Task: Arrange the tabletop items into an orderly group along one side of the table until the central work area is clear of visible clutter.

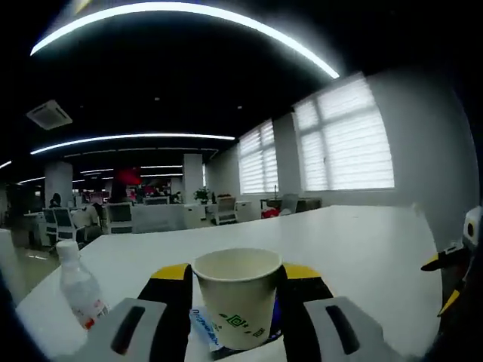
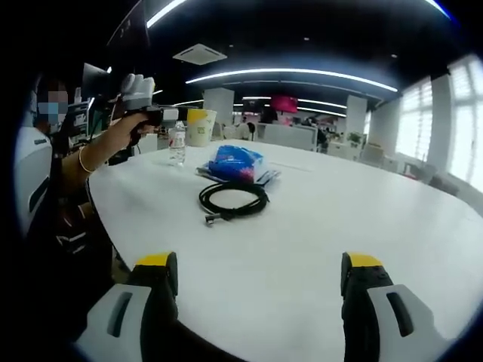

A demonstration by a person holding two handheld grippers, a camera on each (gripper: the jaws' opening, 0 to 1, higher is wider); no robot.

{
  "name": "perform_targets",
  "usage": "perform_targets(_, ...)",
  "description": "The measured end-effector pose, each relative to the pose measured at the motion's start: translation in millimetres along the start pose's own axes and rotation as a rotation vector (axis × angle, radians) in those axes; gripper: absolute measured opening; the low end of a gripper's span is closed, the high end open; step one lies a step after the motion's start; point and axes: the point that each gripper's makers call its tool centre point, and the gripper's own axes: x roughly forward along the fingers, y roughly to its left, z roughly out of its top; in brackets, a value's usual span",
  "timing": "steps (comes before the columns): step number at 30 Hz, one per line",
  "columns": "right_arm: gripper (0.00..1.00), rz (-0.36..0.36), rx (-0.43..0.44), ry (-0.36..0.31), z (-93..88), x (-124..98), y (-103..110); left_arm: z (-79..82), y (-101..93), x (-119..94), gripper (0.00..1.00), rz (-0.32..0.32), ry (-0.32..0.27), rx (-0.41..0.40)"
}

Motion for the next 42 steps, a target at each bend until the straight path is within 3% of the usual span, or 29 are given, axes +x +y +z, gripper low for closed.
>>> perform_targets(13, 0.86, -0.004, 0.005, -0.001, -0.3, -0.9, -3.4, -4.0, 46.3, -8.4, 0.43, 0.132, -0.016, 0.015)
perform_targets(20, 0.86, -0.001, 0.005, -0.005, 2.0, 1.2, -2.7, -12.8, 64.1, -5.9, 0.43, 0.152, -0.009, -0.007)
perform_targets(28, 0.86, -0.011, 0.007, -0.001, 1.6, 2.3, -4.4, -23.4, 81.4, -1.5, 0.43, 0.163, -0.012, 0.031)
perform_targets(33, 0.86, -0.005, 0.008, 0.001, 2.0, 5.6, -2.3, -33.9, 85.1, 3.0, 0.43, 0.145, -0.02, -0.019)
perform_targets(42, 0.86, 0.001, 0.003, 0.001, 3.8, 9.3, -0.6, -49.4, 91.2, 9.5, 0.43, 0.169, -0.002, 0.012)
